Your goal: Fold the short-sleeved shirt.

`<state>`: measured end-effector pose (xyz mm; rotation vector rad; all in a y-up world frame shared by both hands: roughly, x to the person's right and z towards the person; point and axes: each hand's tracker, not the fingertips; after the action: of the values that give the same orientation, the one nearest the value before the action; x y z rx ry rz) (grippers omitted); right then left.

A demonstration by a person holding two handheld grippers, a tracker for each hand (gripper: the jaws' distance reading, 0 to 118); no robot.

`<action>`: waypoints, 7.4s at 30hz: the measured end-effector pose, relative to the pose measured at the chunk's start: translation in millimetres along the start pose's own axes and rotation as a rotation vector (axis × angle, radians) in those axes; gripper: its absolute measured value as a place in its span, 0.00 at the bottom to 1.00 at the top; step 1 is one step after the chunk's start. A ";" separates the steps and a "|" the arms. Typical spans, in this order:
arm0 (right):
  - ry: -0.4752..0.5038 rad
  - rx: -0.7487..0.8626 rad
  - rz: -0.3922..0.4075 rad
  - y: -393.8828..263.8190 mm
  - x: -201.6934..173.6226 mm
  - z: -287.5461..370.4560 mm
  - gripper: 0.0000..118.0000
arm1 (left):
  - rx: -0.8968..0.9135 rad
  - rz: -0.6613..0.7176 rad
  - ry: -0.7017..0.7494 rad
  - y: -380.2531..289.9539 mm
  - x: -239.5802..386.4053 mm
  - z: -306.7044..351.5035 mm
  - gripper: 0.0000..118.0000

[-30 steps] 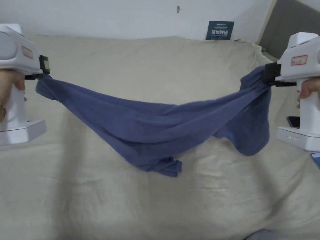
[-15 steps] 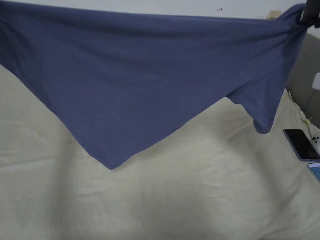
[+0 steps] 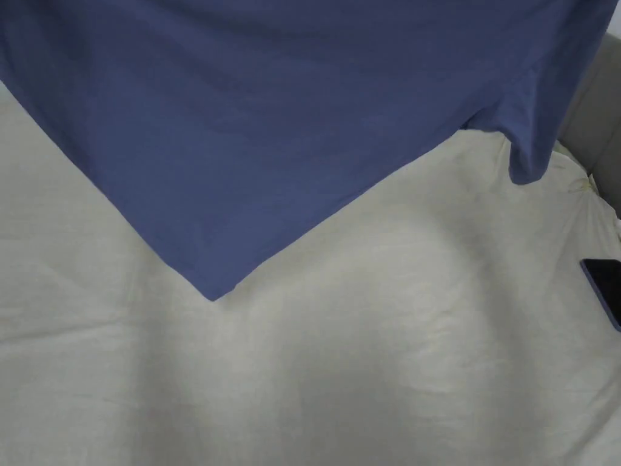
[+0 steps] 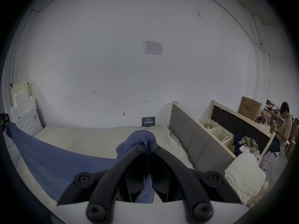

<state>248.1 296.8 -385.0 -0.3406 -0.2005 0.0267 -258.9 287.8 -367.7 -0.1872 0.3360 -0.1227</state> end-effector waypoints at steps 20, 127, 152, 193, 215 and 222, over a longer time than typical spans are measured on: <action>-0.055 -0.126 -0.120 -67.1 -31.5 -217.6 0.03 | -0.027 -0.005 0.053 -94.1 70.7 -238.4 0.00; 0.262 0.074 -0.021 -398.6 -43.7 131.9 0.00 | -0.040 0.114 -0.280 -367.3 20.4 158.7 0.00; 0.245 0.030 0.007 -373.3 -56.9 70.9 0.00 | -0.377 0.099 -0.507 -293.6 123.5 -76.7 1.00; 0.071 -0.214 -0.045 -353.6 -32.0 58.8 0.00 | -0.629 -0.119 -0.483 -328.9 237.3 -213.0 0.00; -0.099 -0.892 -0.189 -432.9 1.8 -76.2 0.80 | -0.573 -0.096 -0.453 -307.5 216.7 -174.9 0.00; -0.115 -0.905 -0.189 -442.4 -2.7 -80.9 0.26 | -0.584 -0.094 -0.447 -313.6 219.6 -174.4 0.00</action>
<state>258.2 -146.9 -312.3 -1.2217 -0.3532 -0.2390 -139.9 -79.2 -535.2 -0.7960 -0.0935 -0.0696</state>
